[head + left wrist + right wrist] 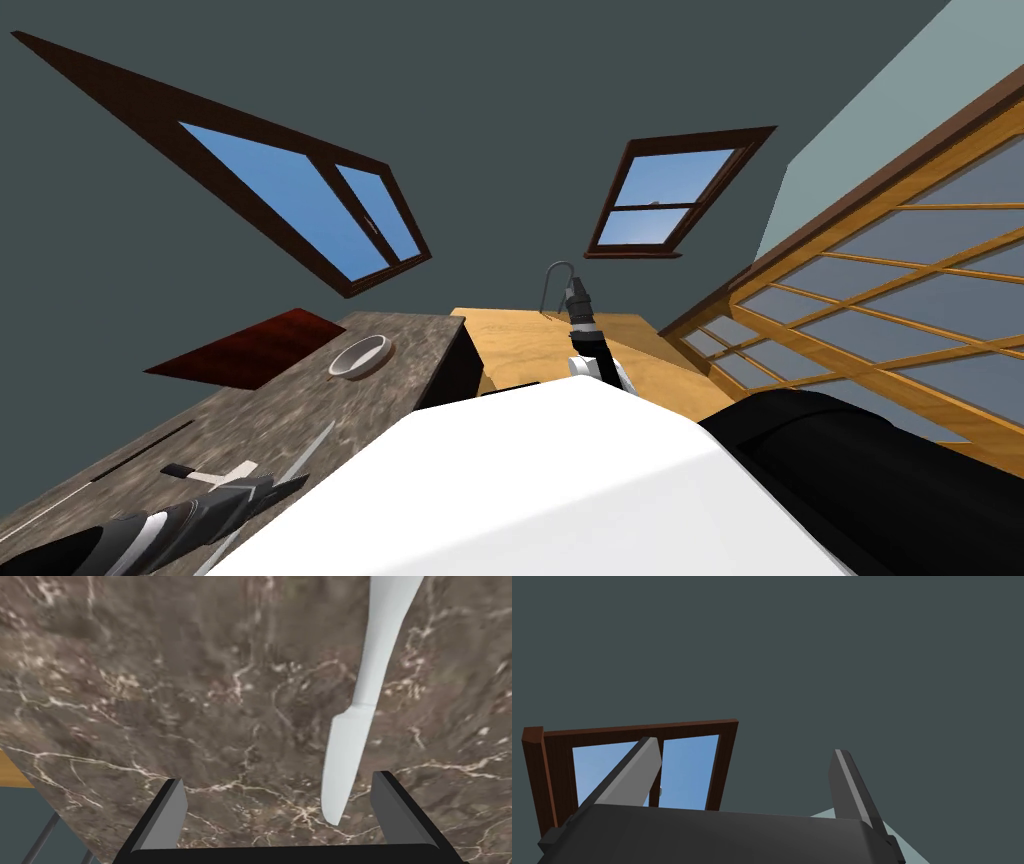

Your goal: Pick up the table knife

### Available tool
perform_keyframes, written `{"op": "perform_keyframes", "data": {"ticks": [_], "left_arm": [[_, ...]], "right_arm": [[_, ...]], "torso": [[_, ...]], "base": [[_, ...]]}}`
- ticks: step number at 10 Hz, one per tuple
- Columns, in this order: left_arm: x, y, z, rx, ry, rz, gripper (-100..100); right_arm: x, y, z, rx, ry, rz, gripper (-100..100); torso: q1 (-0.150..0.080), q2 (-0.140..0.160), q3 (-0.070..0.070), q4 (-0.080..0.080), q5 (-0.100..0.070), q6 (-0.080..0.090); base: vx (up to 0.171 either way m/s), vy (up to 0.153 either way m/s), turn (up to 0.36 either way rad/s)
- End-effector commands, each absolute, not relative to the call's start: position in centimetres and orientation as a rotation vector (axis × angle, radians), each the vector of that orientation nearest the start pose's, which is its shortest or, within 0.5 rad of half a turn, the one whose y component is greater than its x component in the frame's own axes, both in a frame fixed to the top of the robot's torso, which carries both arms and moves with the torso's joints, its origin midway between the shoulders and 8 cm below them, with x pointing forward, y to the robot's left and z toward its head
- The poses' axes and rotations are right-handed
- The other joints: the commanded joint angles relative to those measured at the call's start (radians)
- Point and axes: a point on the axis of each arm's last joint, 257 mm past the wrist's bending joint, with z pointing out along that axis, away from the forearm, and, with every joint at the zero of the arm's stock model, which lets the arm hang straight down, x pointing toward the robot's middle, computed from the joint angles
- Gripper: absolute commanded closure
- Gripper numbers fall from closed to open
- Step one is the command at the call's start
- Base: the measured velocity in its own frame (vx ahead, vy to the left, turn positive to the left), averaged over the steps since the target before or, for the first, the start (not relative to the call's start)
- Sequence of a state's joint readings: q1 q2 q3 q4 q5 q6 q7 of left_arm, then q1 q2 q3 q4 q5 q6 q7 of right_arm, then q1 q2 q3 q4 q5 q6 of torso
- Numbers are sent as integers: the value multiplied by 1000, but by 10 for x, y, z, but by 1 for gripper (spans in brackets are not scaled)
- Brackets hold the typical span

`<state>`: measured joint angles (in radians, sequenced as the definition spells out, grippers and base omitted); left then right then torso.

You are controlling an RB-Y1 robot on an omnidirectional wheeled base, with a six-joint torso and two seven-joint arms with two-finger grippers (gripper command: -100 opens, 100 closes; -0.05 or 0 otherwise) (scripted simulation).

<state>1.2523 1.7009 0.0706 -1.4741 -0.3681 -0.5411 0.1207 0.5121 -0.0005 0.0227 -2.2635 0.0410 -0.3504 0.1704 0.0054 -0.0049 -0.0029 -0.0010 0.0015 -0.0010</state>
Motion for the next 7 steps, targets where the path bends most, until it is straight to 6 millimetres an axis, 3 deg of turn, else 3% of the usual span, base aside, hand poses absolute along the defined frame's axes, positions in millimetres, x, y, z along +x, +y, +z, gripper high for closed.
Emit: {"op": "perform_keyframes", "data": {"ticks": [1, 2, 4, 7], "left_arm": [[87, 609, -326, 230, 2929, -84, -100], [87, 609, -326, 230, 2929, -84, -100], [54, 613, -331, 230, 3029, -76, -100], [49, 613, -331, 228, 3041, -77, -100]], "right_arm": [[370, -275, -18, 699, 807, 1096, 0], [370, -275, -18, 699, 807, 1096, 0], [370, -275, -18, 699, 807, 1096, 0], [370, -275, -18, 699, 807, 1096, 0]], "torso": [[0, 0, 0, 0, 0, 0], [0, 0, 0, 0, 0, 0], [-3, 3, 2, 1, -1, 0], [-5, 4, 2, 1, -1, -1]], "base": [[63, 89, -95], [38, 52, -39], [40, 60, -93], [21, 29, -12]]}}
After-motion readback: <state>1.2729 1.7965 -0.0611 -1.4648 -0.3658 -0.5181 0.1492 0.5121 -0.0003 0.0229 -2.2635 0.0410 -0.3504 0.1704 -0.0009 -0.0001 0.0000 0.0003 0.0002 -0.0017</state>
